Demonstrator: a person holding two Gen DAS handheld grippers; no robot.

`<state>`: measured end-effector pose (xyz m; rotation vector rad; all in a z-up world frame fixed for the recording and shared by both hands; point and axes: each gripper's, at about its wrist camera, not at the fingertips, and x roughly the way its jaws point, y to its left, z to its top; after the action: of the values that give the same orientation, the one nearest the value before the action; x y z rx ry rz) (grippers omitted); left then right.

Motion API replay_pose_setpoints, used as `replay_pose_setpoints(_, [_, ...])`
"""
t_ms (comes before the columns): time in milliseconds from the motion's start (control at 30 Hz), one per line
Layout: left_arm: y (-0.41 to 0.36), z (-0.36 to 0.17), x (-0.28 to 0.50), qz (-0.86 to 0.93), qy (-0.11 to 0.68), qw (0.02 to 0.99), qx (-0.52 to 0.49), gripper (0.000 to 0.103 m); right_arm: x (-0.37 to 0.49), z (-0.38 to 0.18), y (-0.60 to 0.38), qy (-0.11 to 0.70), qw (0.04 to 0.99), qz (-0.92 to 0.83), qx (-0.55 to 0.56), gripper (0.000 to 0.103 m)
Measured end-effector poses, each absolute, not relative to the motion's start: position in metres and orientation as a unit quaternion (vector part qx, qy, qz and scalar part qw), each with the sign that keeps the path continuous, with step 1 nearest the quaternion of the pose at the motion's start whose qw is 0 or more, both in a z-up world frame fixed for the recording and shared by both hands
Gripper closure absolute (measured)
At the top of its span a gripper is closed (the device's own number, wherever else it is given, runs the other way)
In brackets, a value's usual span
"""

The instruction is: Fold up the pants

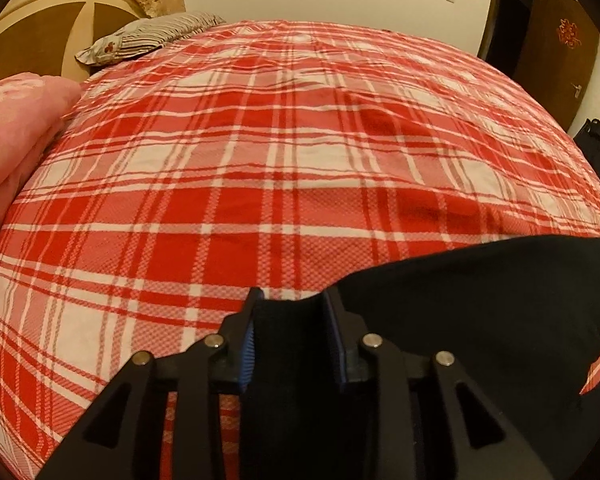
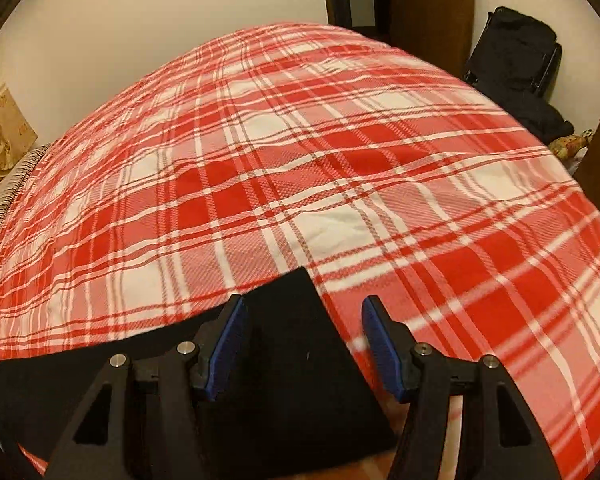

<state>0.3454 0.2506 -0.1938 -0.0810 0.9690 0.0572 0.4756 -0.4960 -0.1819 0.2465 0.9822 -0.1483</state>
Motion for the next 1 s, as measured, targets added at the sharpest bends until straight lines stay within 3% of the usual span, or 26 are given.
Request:
replay_pose_setpoints(67, [0.246, -0.196, 0.346, 0.021, 0.464, 0.885, -0.035, 0.08, 0.484, -0.19, -0.497, 0.473, 0.87, -0.067, 0.119, 0.041])
replay_pose_setpoints(267, [0.236, -0.197, 0.349, 0.025, 0.465, 0.885, -0.013, 0.083, 0.493, -0.197, -0.493, 0.464, 0.877, -0.047, 0.118, 0.043])
replay_pose_setpoints(333, [0.236, -0.196, 0.35, 0.026, 0.468, 0.883, -0.011, 0.083, 0.494, -0.197, -0.49, 0.47, 0.875, -0.044, 0.11, 0.072])
replay_pose_setpoints(500, [0.24, -0.195, 0.35, 0.022, 0.471, 0.881, -0.029, 0.086, 0.485, -0.19, -0.489, 0.469, 0.876, -0.045, 0.103, 0.097])
replay_pose_setpoints(667, [0.235, -0.186, 0.346, 0.014, 0.465, 0.885, -0.018, 0.091, 0.465, -0.169, -0.475, 0.451, 0.888, -0.031, 0.081, 0.097])
replay_pose_setpoints(1000, [0.237, -0.151, 0.321, -0.009, 0.413, 0.91, -0.036, 0.092, 0.405, -0.108, -0.461, 0.401, 0.915, -0.019, 0.048, 0.098])
